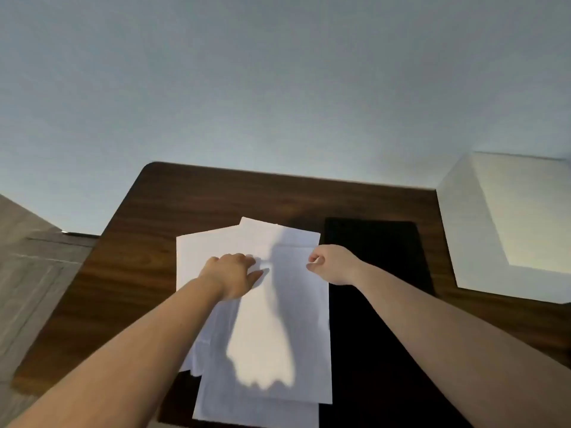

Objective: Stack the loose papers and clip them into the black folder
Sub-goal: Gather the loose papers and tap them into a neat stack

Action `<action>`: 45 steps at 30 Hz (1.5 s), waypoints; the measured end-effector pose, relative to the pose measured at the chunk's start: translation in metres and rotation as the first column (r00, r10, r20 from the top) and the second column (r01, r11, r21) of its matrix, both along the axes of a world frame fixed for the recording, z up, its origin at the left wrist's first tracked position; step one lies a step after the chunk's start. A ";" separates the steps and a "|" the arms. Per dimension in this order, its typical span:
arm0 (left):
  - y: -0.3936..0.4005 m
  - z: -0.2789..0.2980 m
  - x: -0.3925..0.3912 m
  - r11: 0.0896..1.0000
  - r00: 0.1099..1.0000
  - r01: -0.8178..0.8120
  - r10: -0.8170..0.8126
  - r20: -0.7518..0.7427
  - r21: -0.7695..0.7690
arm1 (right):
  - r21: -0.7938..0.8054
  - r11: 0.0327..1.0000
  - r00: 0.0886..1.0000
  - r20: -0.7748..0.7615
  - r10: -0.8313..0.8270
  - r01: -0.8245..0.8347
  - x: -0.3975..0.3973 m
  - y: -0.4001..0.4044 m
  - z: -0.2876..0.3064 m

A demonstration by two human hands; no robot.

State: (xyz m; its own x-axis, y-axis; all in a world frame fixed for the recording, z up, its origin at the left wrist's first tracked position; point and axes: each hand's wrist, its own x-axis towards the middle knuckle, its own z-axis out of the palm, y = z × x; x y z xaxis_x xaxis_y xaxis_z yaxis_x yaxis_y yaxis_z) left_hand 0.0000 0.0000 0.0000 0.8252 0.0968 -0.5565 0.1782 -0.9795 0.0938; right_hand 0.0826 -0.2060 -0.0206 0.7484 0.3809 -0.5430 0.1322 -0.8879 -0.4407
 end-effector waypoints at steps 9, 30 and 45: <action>0.030 -0.047 -0.021 0.935 0.939 -0.345 0.344 -0.026 -0.079 | -0.033 0.998 0.998 -0.038 -0.050 0.049 -0.012 -0.004 -0.036; 0.034 -0.073 -0.020 0.500 0.539 -0.831 0.832 -0.131 -0.243 | 0.238 0.789 0.823 -0.189 -0.535 0.567 -0.026 0.015 -0.059; 0.025 -0.088 -0.018 -0.127 0.277 -0.720 0.848 -0.451 -0.682 | 0.316 0.693 0.759 -0.336 -0.557 0.648 -0.016 0.018 -0.068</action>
State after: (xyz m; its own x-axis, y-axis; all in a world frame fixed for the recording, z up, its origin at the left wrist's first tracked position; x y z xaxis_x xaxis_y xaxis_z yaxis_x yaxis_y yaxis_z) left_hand -0.0183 0.0254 -0.0878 0.5130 0.4017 -0.7586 0.6953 0.3238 0.6417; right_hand 0.0670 -0.1883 -0.0883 0.7845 0.0952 -0.6128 -0.5001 -0.4872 -0.7159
